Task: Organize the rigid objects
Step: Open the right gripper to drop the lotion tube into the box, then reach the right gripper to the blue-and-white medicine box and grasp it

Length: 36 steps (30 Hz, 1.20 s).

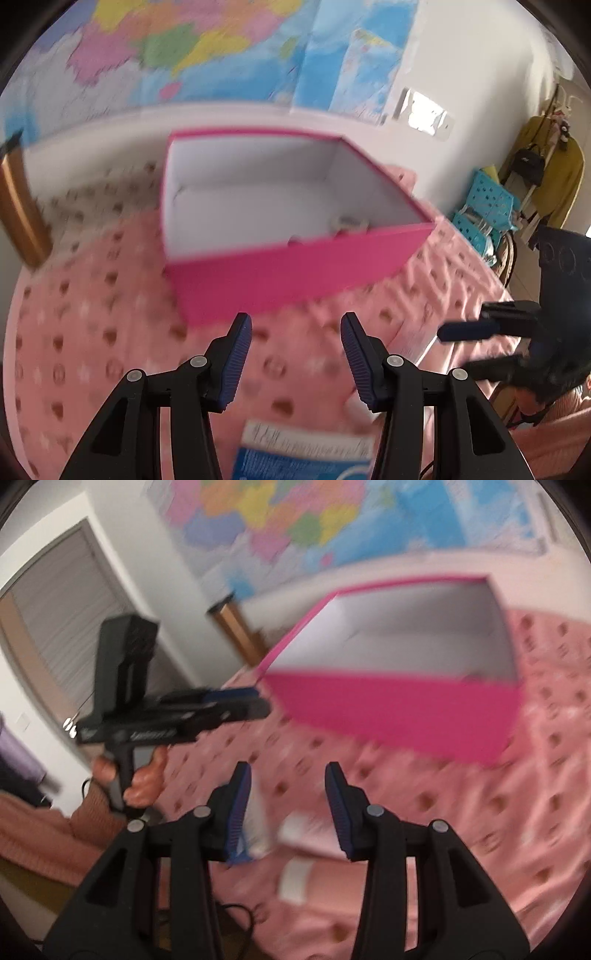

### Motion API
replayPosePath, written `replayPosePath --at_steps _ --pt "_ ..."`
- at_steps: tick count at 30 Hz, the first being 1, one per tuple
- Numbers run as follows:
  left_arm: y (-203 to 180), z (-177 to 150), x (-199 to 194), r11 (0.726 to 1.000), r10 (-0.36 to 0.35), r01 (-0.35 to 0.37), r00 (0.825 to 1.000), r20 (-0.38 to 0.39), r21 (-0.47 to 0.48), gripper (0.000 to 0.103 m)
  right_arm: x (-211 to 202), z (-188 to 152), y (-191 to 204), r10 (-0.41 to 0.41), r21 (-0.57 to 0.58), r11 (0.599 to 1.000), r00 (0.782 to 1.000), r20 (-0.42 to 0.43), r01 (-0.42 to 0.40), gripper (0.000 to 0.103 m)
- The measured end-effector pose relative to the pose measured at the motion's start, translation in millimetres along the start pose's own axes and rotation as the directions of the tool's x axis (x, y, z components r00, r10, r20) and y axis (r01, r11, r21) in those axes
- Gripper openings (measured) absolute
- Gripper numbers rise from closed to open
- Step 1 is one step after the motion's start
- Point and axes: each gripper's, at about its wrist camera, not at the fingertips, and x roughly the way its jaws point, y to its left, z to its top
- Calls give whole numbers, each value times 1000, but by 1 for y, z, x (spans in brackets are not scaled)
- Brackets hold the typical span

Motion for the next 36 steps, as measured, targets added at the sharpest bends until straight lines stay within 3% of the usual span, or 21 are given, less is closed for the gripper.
replayPosePath --at_steps 8,12,17,23,31,36 --pt "26 -54 1 995 -31 22 995 -100 -94 50 59 -38 20 75 25 997 972 -221 -71 44" --pt "28 -68 3 994 -57 43 988 -144 -99 50 76 -46 28 82 19 997 957 -279 -80 44" --pt "33 -79 2 994 -60 43 984 -168 -103 50 91 -45 34 29 -25 999 958 -287 -38 44" --pt "53 -86 -6 981 -101 71 982 -159 -182 50 98 -34 29 4 -14 1000 968 -252 -8 44" --pt "62 -90 -4 972 -100 63 983 -153 -228 50 118 -7 19 -80 -25 997 973 -217 77 44" --pt "58 -88 0 975 -78 43 984 -157 -218 50 125 2 8 -88 5 996 972 -216 91 44"
